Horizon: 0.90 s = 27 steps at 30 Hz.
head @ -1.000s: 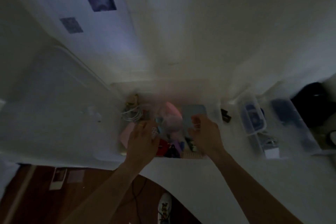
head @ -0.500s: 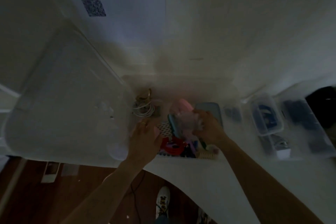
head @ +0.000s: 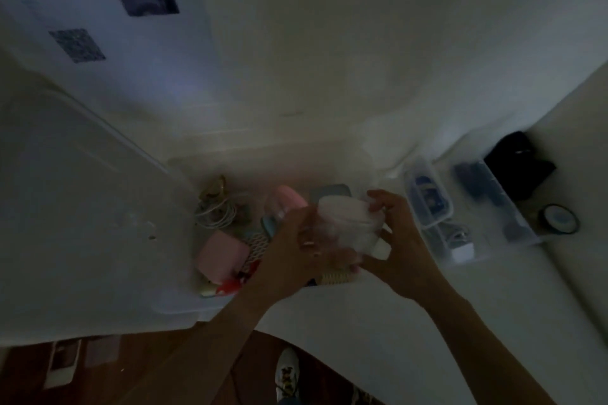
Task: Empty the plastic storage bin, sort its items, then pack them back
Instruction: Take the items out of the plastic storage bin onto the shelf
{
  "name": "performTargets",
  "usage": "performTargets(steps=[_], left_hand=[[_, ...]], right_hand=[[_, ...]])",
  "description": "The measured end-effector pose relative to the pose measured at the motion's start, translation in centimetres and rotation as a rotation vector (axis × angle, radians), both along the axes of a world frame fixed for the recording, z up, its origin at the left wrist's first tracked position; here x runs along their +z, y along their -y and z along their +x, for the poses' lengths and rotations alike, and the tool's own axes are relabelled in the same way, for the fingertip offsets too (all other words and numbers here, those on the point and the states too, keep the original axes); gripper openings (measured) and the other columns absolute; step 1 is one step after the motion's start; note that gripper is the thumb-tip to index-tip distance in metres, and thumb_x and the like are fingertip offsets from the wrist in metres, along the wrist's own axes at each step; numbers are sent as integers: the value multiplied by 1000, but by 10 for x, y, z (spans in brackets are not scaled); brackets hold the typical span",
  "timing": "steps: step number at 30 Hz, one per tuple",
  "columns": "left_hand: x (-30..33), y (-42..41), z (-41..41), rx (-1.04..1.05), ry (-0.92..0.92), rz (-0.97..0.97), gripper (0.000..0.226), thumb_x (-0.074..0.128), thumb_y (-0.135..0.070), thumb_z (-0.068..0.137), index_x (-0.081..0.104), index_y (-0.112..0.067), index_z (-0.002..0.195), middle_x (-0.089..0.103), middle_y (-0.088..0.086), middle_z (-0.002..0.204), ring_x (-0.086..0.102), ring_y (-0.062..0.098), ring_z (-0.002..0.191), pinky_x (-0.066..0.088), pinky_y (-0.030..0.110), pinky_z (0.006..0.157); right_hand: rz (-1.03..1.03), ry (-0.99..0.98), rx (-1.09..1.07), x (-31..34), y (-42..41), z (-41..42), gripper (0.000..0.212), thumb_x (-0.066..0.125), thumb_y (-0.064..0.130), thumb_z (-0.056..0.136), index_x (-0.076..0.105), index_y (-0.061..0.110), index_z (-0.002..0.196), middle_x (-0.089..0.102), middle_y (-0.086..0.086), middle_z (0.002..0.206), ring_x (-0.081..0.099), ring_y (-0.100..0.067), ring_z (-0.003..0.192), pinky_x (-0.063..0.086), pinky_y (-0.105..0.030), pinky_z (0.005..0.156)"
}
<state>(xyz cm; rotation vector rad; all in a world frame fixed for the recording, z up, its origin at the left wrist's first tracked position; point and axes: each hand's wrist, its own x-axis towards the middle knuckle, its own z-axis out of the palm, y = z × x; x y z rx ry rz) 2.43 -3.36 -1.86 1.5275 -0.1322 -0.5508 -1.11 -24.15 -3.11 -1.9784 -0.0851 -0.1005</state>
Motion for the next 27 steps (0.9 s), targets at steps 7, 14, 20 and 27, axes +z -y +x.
performTargets(steps=[7,14,20,27], left_hand=[[4,67,-35,-43,332,85,89,93,-8,59,45,-23,132,54,-29,124,61,3,111,56,21,81],[-1,148,-76,-137,541,130,75,85,-20,71,43,-19,133,49,-2,133,59,15,117,55,28,89],[-43,193,-98,-293,535,241,89,88,-37,67,41,-22,142,42,-3,134,59,15,114,55,28,88],[-103,212,-114,-428,349,382,88,89,-50,59,43,-43,133,51,-19,133,50,-4,121,45,21,101]], right_hand=[[-30,-53,-6,40,68,-57,94,95,39,55,40,20,129,43,11,142,51,-11,127,52,-32,97],[-334,-54,-214,35,110,-100,112,80,73,52,34,29,144,43,13,135,46,-5,121,45,-21,92],[-525,-308,-225,1,157,-128,107,66,86,53,34,38,143,34,8,132,42,-11,117,44,-26,94],[-536,-77,111,-53,202,-154,91,71,71,68,39,28,142,43,11,136,42,-15,117,49,-30,91]])
